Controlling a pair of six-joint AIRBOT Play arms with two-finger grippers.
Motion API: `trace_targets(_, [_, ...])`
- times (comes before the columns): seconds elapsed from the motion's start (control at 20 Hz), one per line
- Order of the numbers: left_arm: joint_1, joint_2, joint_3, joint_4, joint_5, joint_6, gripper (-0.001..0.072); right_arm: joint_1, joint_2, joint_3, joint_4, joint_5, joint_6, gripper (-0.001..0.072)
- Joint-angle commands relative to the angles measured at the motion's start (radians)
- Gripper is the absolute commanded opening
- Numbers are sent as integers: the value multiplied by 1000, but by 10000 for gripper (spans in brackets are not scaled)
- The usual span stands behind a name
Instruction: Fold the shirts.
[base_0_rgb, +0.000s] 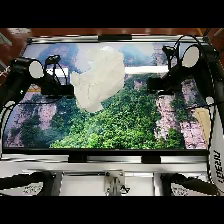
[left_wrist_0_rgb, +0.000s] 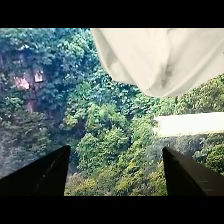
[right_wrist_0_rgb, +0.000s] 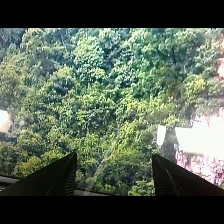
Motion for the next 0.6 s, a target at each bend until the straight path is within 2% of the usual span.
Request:
trace_targets(0.0, [0,-34,-1,-31,61,19,679,0,0,-1,0,-18,-2,598])
trace_targets(0.15, [-1,-81,-7,-90,79,12,680,0,0,-1,0,-43,-2,598])
trace_targets(0.25, [7,-111,-40,-121,151,10,679,0,0,-1,-4,-66,-2,598])
trace_targets(0.45, [95,-177,-147,-377,261,21,700,0,0,-1,-34,-109,-2,598])
trace_targets(0.55, [128,-200,-197,-438,312,42,702,0,0,-1,-42,-126,-2,598])
